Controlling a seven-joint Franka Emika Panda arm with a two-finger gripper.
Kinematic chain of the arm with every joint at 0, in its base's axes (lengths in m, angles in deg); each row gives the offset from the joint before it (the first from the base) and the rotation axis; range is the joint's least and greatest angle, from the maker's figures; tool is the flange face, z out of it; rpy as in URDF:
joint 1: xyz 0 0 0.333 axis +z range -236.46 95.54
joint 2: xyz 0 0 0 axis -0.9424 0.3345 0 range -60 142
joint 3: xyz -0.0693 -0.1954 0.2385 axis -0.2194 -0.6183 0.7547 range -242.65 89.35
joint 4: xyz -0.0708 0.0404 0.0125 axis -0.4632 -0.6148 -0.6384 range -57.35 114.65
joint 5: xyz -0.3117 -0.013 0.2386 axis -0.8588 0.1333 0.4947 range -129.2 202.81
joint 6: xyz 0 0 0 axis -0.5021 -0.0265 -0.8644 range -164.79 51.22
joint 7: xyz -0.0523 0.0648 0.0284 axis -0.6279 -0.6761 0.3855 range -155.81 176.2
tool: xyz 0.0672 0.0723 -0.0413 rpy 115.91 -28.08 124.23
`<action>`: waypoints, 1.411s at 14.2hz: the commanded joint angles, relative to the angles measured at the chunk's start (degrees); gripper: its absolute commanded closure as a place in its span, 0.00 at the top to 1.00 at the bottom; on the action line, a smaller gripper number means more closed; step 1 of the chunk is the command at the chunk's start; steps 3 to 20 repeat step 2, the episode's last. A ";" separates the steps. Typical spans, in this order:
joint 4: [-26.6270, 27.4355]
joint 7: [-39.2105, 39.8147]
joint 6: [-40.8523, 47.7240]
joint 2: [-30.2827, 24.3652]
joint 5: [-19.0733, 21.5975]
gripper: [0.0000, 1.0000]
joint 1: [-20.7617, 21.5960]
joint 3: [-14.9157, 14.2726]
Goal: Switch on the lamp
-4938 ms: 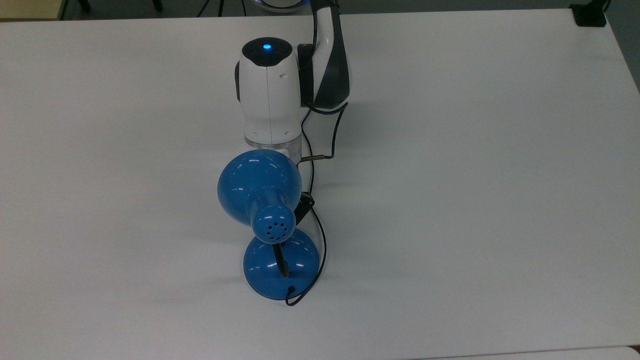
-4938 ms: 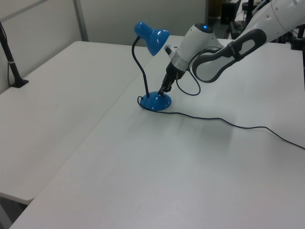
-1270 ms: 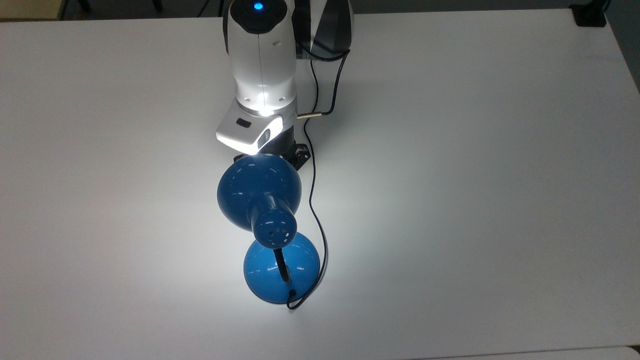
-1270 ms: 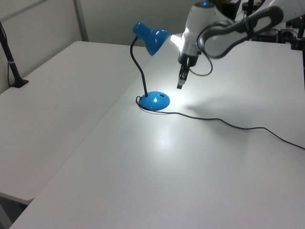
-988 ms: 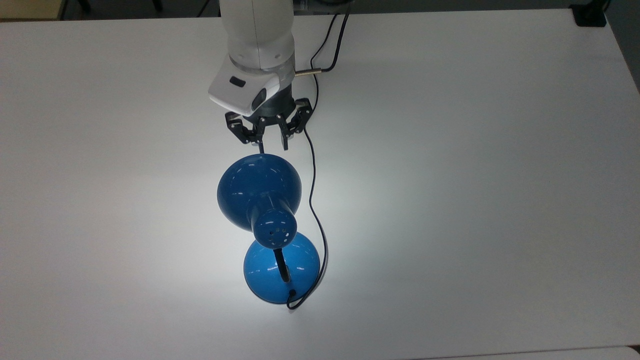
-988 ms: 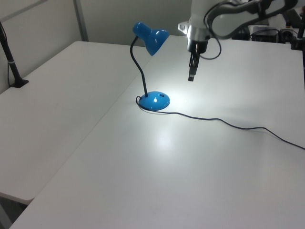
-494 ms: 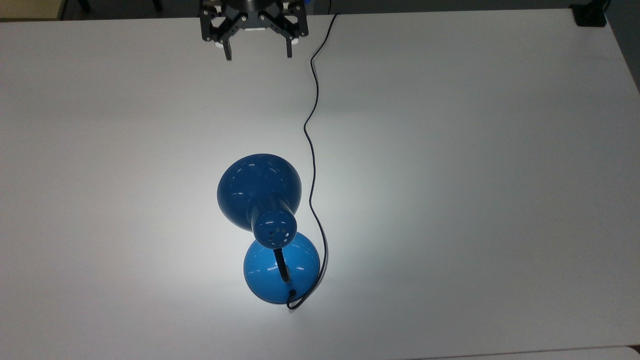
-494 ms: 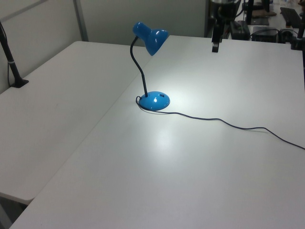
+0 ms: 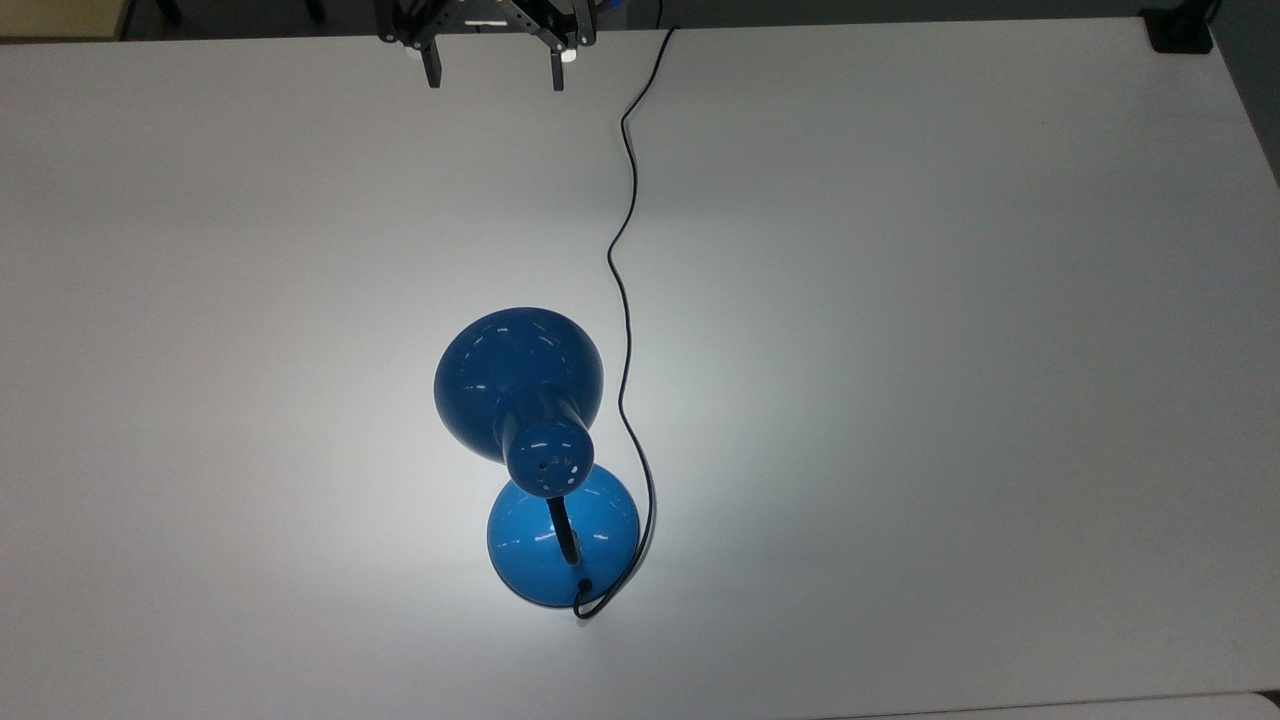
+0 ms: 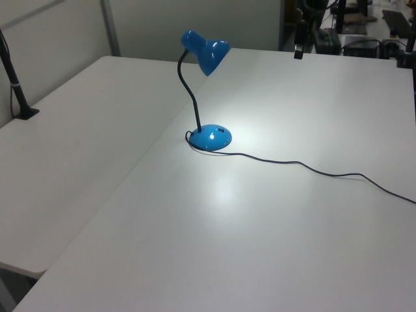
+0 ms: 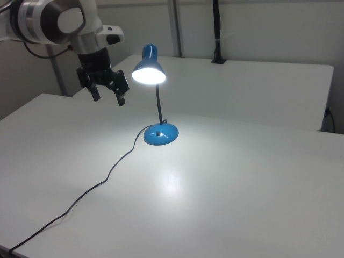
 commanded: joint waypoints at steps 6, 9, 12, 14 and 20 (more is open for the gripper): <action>0.02 -1.67 -0.34 0.02 -0.87 1.00 0.26 -0.07; 0.02 -1.67 -0.34 0.02 -0.87 1.00 0.26 -0.07; 0.02 -1.67 -0.34 0.02 -0.87 1.00 0.26 -0.07; 0.02 -1.67 -0.34 0.02 -0.87 1.00 0.26 -0.07; 0.02 -1.67 -0.34 0.02 -0.87 1.00 0.26 -0.07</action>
